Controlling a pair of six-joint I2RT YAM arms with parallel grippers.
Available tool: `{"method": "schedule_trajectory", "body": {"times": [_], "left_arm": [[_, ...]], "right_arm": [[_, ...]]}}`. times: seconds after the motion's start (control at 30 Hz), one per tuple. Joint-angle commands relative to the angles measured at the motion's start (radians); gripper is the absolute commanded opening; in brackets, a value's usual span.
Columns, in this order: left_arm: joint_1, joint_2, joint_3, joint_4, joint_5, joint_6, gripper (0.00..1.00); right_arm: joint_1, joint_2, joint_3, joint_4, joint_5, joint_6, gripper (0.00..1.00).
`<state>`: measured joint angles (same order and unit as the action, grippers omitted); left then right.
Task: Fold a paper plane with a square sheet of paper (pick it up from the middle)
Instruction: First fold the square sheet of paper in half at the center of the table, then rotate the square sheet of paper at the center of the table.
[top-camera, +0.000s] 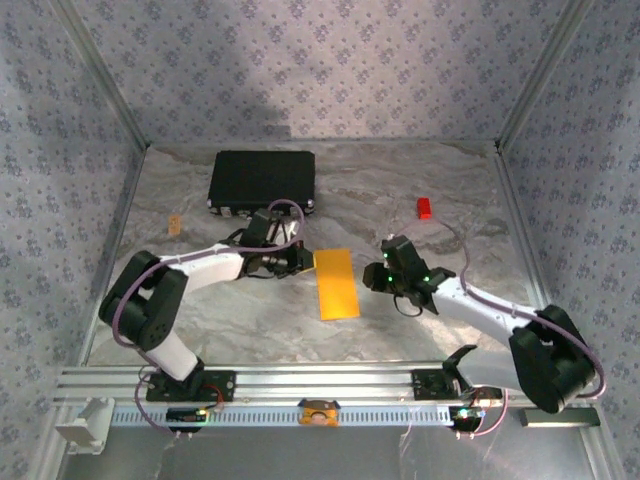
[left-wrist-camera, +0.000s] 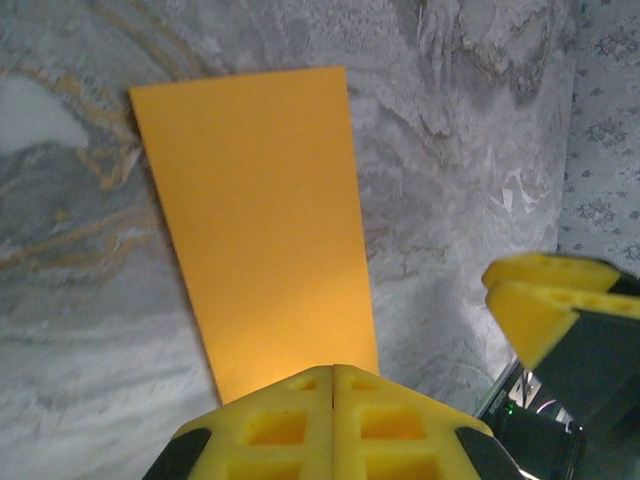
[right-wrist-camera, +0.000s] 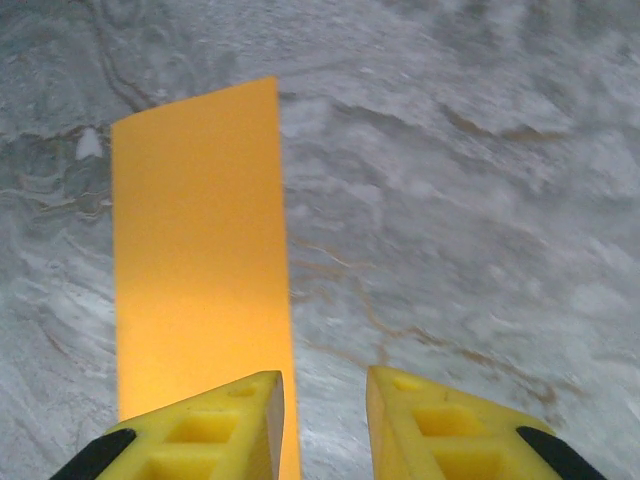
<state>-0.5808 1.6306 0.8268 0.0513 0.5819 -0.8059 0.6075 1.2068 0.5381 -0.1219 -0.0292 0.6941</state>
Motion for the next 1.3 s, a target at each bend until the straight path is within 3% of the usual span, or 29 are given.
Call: {"method": "schedule_trajectory", "body": {"times": [0.0, 0.17, 0.53, 1.27], "left_arm": [[-0.004, 0.039, 0.058, 0.019, 0.017, -0.014, 0.00], [-0.001, 0.101, 0.144, -0.048, 0.013, 0.014, 0.00], [0.024, 0.262, 0.280, -0.178, 0.036, 0.059, 0.00], [0.035, 0.396, 0.321, -0.140, 0.098, 0.069, 0.00]], "right_arm": [[0.002, -0.074, -0.061, 0.006, 0.074, 0.058, 0.30], [-0.046, -0.087, -0.038, -0.093, -0.048, 0.047, 0.30], [-0.058, 0.044, -0.031, -0.040, -0.272, 0.098, 0.34], [-0.001, 0.156, 0.014, -0.009, -0.384, 0.134, 0.48]]}}
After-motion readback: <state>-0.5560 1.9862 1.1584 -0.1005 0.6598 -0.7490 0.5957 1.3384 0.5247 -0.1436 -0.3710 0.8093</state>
